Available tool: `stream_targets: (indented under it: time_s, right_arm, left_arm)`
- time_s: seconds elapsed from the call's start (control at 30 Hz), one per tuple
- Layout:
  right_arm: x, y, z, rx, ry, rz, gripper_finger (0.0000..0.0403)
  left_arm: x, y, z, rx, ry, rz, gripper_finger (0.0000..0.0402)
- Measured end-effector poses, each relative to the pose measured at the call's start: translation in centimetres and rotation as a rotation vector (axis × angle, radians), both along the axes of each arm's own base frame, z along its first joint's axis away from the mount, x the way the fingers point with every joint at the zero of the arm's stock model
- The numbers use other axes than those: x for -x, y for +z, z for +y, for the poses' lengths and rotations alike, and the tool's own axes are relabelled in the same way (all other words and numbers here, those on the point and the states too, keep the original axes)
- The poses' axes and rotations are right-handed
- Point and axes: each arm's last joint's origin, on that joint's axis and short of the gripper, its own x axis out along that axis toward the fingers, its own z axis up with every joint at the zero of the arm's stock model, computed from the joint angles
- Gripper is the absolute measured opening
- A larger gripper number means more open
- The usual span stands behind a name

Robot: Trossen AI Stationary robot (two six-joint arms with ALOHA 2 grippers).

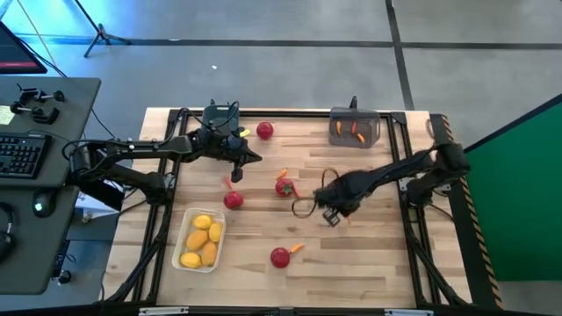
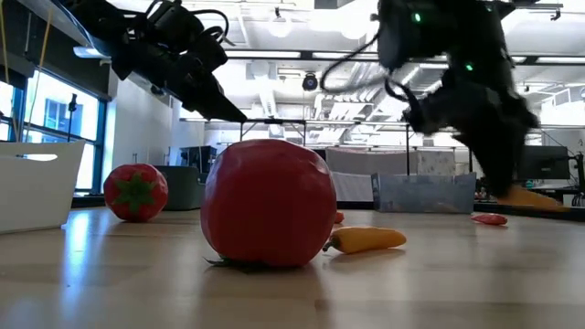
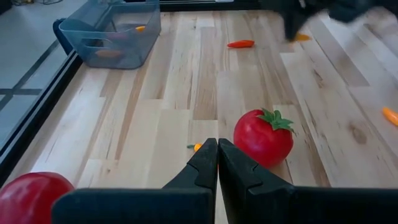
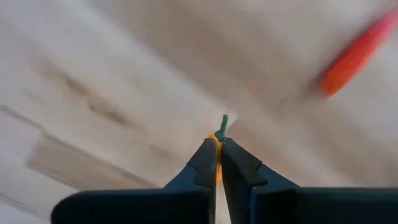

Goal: Sort produce into baskets
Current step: Put the orange chili pepper into the black bin

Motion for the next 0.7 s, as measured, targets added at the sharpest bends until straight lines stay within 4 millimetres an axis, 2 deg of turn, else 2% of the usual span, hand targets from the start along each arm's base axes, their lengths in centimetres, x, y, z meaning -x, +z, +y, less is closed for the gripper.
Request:
stream_targets:
  time_s: [0.2,0.4,0.53,0.7]
  right_arm:
    - [1.8,4.5,-6.8,0.266,-0.050,-0.173,0.0002]
    - [4.3,7.1,-15.2,0.616,-0.136,-0.197,0.0001]
    - [5.3,7.2,-20.7,0.694,-0.154,-0.252,0.0001]
    - [6.3,4.8,-25.8,0.630,-0.154,-0.273,0.0000]
  left_arm:
    - [0.0,0.0,0.0,-0.015,-0.009,0.000,0.0000]
    - [0.0,0.0,0.0,-0.016,-0.008,0.000,0.0000]
    - [0.0,0.0,0.0,-0.020,-0.011,0.001,0.0000]
    - [0.1,-0.1,0.0,-0.039,-0.028,0.014,0.0000]
